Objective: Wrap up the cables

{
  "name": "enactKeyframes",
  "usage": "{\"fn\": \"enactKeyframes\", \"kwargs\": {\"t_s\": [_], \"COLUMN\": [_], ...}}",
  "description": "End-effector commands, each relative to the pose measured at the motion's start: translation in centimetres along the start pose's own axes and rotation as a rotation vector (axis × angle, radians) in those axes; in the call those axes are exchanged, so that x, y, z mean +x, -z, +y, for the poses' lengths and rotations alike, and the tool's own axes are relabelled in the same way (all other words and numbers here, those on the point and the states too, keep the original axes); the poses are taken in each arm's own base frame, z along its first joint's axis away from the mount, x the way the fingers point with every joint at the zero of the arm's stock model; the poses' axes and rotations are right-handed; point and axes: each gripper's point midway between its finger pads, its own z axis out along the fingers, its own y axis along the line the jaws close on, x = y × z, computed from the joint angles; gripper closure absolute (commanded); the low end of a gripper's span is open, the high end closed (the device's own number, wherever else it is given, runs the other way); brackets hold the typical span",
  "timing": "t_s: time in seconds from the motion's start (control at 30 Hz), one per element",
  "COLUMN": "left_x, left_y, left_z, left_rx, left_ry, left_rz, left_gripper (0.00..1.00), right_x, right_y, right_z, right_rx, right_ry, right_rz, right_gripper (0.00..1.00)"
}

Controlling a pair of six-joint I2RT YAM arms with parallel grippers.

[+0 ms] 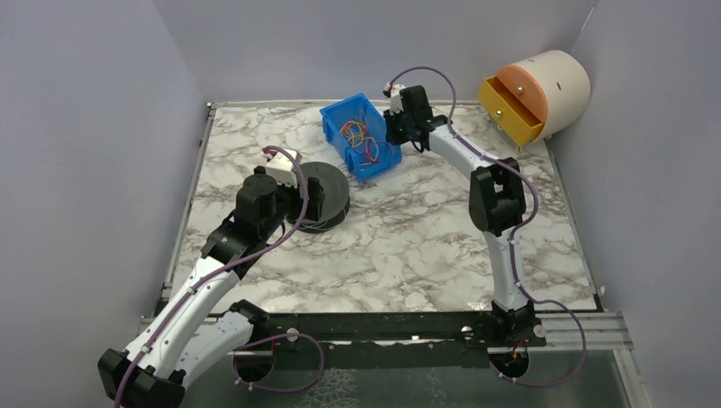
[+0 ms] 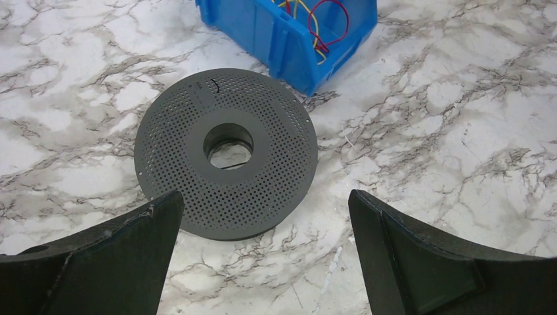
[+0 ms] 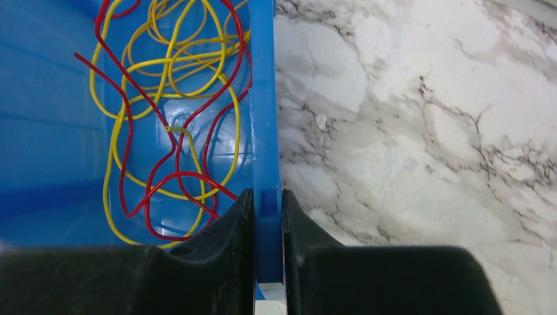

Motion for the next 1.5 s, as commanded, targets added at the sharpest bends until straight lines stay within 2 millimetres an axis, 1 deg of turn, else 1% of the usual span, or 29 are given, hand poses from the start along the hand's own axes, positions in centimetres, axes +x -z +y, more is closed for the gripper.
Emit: {"fn": "enactKeyframes", "kwargs": {"t_s": [0.0, 0.2, 0.43, 0.57, 0.77, 0.9, 0.97, 1.1, 1.13, 1.27, 1.43, 1.47], "left_x": [-1.4, -1.6, -1.8, -1.8, -1.8, -1.7, -1.6, -1.6, -1.6, -1.6, -1.7, -1.7], "left_y": [0.6, 0.9, 1.1, 1.1, 1.1, 1.1, 1.0, 0.9, 0.9, 0.9, 1.0, 1.0], "left_z": [-0.7, -0.7, -0.8, -0.8, -0.8, -0.9, -0.9, -1.0, -1.0, -1.0, -1.0, -1.0], "left_rx": [0.037, 0.039, 0.040, 0.041, 0.043, 0.047, 0.046, 0.050, 0.050, 0.050, 0.053, 0.052], "left_ry": [-0.006, -0.004, -0.002, -0.002, -0.002, -0.001, -0.001, 0.001, 0.001, 0.002, 0.003, 0.002], "left_rz": [-0.042, -0.056, -0.064, -0.062, -0.064, -0.061, -0.056, -0.054, -0.053, -0.053, -0.058, -0.058], "left_gripper": [0.01, 0.01, 0.01, 0.01, 0.01, 0.01, 0.01, 0.01, 0.01, 0.01, 0.01, 0.01], "right_x": [-1.2, -0.7, 0.5, 1.8, 4.5, 5.6, 6.1, 6.7, 6.8, 7.0, 6.8, 6.6], "right_y": [2.9, 6.4, 9.8, 11.3, 12.8, 13.5, 13.6, 13.4, 13.3, 13.0, 13.4, 13.5], "right_z": [-1.0, -2.7, -4.7, -6.4, -8.6, -9.8, -10.1, -10.1, -10.0, -9.6, -9.5, -9.4], "right_rx": [0.097, 0.231, 0.379, 0.447, 0.545, 0.598, 0.614, 0.612, 0.607, 0.584, 0.582, 0.580], "right_ry": [-0.059, -0.147, -0.289, -0.361, -0.430, -0.447, -0.453, -0.461, -0.463, -0.469, -0.476, -0.476], "right_rz": [-0.046, -0.106, -0.142, -0.146, -0.151, -0.145, -0.138, -0.126, -0.123, -0.112, -0.114, -0.119], "right_gripper": [0.99, 0.99, 0.99, 0.99, 0.99, 0.99, 0.99, 0.99, 0.97, 0.81, 0.63, 0.60]}}
